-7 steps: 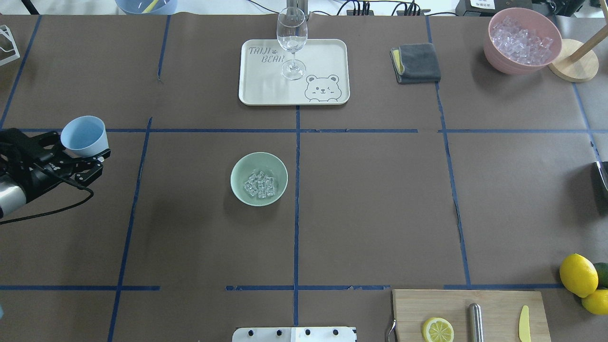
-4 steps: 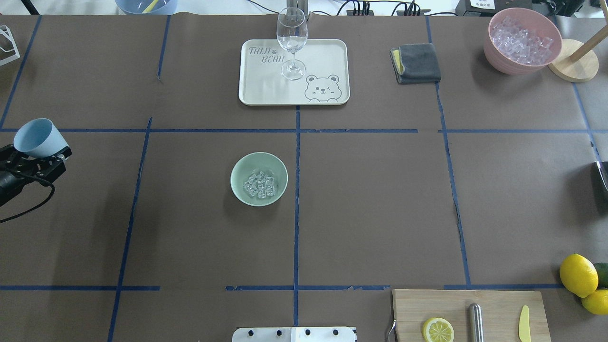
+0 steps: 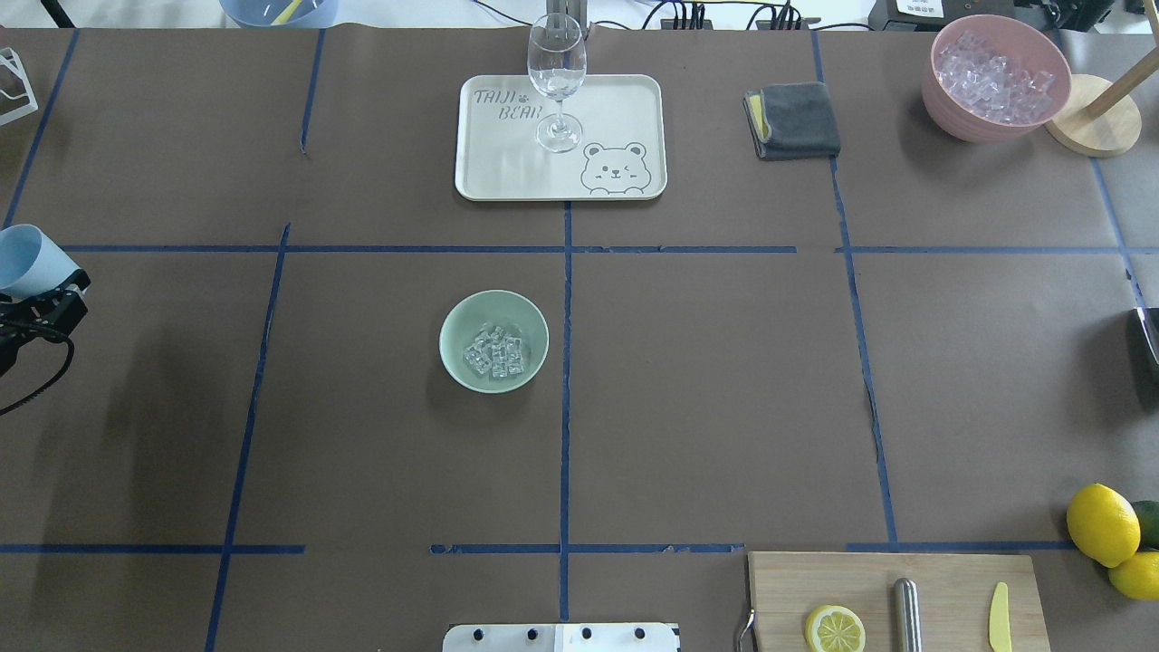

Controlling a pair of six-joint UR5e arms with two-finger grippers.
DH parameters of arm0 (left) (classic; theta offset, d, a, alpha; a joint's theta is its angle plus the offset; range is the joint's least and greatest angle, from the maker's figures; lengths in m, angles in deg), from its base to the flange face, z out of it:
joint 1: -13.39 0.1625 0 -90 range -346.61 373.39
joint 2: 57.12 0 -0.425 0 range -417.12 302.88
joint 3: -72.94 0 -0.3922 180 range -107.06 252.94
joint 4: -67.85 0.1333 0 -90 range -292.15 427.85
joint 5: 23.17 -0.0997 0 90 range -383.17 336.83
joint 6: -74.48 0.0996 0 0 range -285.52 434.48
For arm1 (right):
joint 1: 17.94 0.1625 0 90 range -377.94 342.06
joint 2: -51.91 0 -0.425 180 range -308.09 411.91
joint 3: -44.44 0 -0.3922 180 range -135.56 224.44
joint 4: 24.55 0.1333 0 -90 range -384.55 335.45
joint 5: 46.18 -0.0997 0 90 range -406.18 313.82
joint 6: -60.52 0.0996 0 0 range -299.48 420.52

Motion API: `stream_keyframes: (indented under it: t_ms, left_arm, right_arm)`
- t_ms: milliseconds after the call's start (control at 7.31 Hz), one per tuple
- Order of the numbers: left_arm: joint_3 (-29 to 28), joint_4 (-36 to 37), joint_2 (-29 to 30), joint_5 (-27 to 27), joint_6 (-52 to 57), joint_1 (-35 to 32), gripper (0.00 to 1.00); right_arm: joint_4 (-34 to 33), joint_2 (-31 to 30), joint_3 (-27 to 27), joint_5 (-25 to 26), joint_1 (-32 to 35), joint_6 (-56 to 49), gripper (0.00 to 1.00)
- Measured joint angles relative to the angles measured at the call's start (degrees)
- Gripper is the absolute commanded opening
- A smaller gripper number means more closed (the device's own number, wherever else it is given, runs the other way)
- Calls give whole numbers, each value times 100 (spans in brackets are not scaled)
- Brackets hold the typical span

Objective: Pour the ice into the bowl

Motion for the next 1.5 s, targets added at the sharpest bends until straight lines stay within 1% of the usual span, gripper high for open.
stream_keyframes:
  t_ms: [274, 684, 821, 958, 1505]
  left_arm:
    - [-176, 4, 31, -189, -164, 214, 0]
    - [-311, 12, 181, -923, -264, 890, 0]
    - [-371, 13, 203, -1114, -294, 1056, 0]
    - [-425, 13, 221, -1240, -311, 1177, 2]
    - [-470, 15, 261, -1333, -322, 1409, 34]
  right_arm:
    - [0, -1, -1, -4, 0, 5, 100]
    - [0, -1, -7, -8, 0, 9, 100]
    - [0, -2, -11, -8, 0, 9, 100]
    - [0, -1, -13, -9, 0, 9, 100]
    - [0, -4, -10, -9, 0, 7, 100]
